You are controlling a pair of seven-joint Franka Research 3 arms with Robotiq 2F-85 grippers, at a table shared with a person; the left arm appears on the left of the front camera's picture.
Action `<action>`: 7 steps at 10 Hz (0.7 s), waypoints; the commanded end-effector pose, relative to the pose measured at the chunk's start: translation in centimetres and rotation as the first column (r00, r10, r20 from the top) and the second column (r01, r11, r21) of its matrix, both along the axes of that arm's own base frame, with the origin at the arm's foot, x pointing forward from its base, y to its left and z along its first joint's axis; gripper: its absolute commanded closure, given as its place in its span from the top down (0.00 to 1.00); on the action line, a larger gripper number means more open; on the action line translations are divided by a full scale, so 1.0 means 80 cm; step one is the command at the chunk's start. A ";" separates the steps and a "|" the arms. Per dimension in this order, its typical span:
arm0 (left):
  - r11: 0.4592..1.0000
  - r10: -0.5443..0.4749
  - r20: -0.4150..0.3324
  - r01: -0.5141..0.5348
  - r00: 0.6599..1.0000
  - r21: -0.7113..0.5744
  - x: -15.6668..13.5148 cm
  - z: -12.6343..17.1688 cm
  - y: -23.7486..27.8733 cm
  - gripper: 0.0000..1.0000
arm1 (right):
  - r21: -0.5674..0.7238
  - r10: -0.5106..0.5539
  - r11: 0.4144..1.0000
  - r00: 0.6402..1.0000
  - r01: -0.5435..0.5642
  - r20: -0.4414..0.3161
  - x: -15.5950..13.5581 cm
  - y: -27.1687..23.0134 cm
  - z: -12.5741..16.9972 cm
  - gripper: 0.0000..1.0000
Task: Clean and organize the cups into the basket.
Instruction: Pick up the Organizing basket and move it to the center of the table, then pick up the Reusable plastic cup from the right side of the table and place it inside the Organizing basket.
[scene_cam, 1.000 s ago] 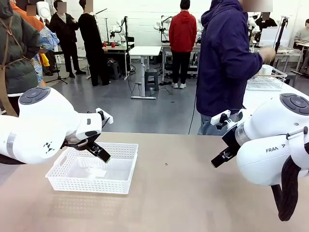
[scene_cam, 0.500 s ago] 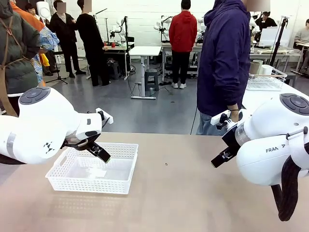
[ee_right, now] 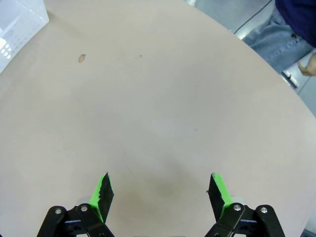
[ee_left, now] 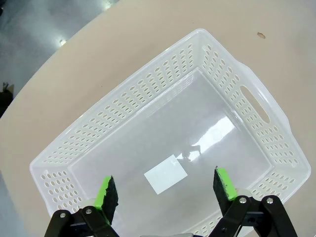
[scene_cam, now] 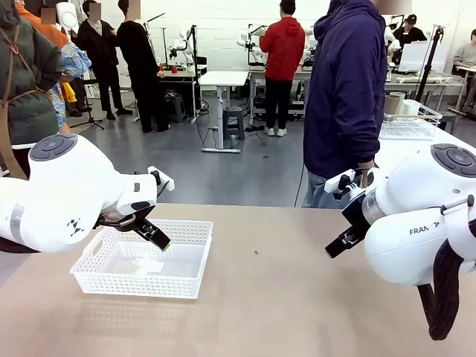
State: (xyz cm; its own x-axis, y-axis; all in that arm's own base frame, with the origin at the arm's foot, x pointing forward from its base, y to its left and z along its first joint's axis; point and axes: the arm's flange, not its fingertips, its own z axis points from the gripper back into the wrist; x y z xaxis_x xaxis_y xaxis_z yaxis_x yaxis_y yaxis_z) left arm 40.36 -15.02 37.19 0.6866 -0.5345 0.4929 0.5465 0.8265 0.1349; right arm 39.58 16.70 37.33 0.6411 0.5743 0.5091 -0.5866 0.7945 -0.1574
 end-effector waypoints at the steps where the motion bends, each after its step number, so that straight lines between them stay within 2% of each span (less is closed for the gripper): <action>1: 1.000 0.000 0.000 0.000 1.000 0.000 0.000 0.000 0.000 1.00 | 0.000 0.000 1.000 1.000 0.000 0.000 0.000 0.000 0.000 1.00; 3: 0.997 -0.073 -0.008 0.073 0.997 0.027 -0.058 0.046 0.011 1.00 | -0.017 0.007 1.000 1.000 -0.007 0.005 -0.058 -0.007 0.028 1.00; 5: 0.996 -0.076 0.014 0.075 0.997 0.049 -0.142 0.086 0.032 1.00 | -0.035 0.043 0.998 0.999 -0.043 0.008 -0.155 -0.017 0.055 1.00; 7: 0.991 -0.097 0.001 0.096 0.995 0.097 -0.197 0.092 0.042 1.00 | -0.098 0.024 0.995 0.998 -0.018 0.061 -0.238 -0.024 0.074 1.00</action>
